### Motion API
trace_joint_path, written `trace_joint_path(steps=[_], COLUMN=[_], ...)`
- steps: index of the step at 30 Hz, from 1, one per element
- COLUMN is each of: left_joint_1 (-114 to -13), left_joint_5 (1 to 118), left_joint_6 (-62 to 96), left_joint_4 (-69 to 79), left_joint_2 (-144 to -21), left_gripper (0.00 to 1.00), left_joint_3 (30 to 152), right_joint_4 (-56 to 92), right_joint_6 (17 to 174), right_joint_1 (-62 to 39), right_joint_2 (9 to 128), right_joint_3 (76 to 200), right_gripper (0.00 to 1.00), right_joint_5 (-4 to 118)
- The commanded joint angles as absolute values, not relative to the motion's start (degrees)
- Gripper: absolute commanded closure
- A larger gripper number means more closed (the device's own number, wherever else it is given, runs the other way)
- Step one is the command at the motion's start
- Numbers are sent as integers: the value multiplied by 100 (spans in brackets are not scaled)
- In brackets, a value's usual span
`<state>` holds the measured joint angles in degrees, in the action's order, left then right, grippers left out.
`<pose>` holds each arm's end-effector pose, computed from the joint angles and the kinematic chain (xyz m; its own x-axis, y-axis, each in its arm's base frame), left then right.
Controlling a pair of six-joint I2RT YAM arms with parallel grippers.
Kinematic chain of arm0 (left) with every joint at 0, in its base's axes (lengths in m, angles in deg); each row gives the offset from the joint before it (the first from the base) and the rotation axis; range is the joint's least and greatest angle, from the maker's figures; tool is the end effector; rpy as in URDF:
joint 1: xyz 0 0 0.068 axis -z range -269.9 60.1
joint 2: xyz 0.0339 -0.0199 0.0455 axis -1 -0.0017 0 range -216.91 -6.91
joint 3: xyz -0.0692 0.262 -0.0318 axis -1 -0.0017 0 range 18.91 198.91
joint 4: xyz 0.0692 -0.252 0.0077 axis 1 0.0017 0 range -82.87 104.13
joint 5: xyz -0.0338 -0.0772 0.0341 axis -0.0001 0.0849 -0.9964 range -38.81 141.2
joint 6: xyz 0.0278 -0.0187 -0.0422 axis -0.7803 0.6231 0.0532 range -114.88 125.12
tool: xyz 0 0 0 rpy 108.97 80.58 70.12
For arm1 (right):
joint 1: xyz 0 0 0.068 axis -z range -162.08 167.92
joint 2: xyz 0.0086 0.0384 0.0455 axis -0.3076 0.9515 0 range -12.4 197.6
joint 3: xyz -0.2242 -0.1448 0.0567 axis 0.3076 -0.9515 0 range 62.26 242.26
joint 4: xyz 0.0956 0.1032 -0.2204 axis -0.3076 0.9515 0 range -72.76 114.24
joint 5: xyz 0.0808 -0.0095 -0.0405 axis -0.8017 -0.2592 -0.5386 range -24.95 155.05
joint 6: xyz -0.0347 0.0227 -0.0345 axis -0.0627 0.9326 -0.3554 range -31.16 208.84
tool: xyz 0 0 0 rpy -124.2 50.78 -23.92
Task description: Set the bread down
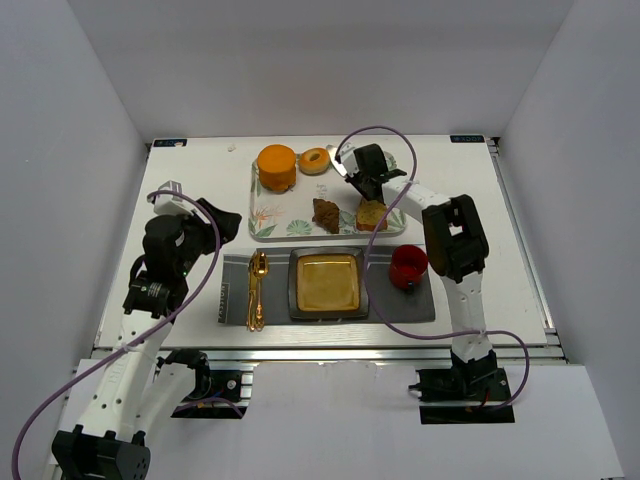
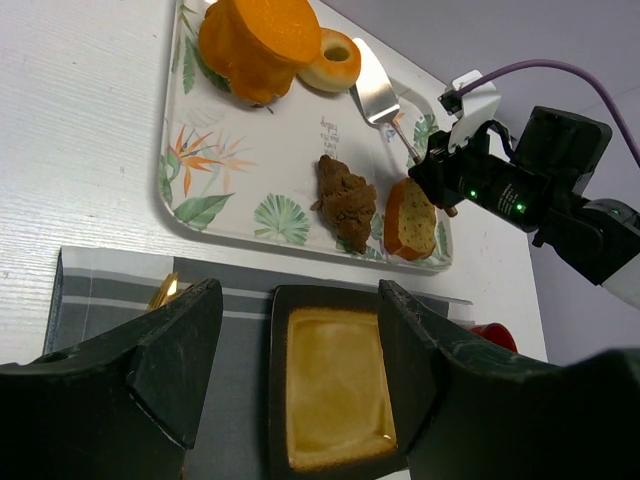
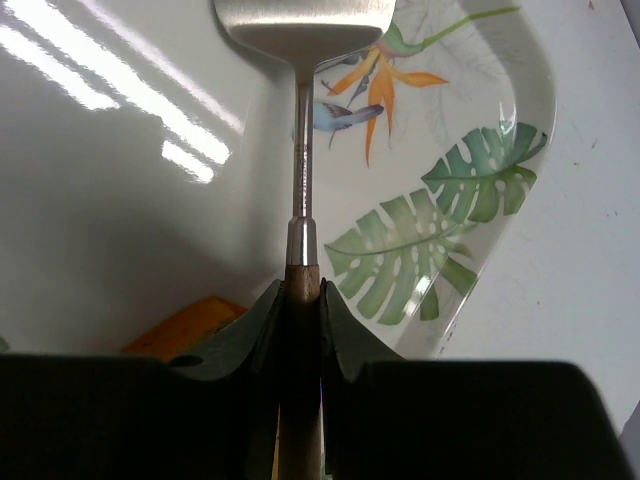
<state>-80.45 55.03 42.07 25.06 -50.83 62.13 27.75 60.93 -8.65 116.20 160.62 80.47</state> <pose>0.1764 -0.0318 0.3187 -0.3880 -0.5434 -0.7444 -0.0084 0.8097 -0.5867 0.4592 0.2190 0.1776 -0.3984 -0.7036 -0.5884 -0.4949 0.7050 -0.5080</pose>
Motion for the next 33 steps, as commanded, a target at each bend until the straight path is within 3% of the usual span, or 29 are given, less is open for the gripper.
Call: trace_joint_path(steps=[1, 9, 19, 33], left_joint_1=[-8076, -8076, -8076, -8076], left_joint_5=[5498, 5445, 5410, 5392], left_joint_6=[4239, 4239, 4230, 4230], left_joint_4=[2427, 2480, 2515, 2515], left_joint_2=[-4928, -4822, -4778, -4725], left_gripper=[27, 27, 27, 27], left_joint_3=[6163, 6110, 6101, 6110], right_joint_4=[2577, 2612, 2787, 4053], right_joint_6=[5992, 5685, 5324, 5069], right_joint_1=[-907, -915, -880, -871], right_joint_2=[11153, 10881, 10749, 11311], right_joint_3=[16025, 15850, 15911, 17211], right_gripper=[100, 100, 100, 100], right_joint_5=[7736, 7349, 7700, 8183])
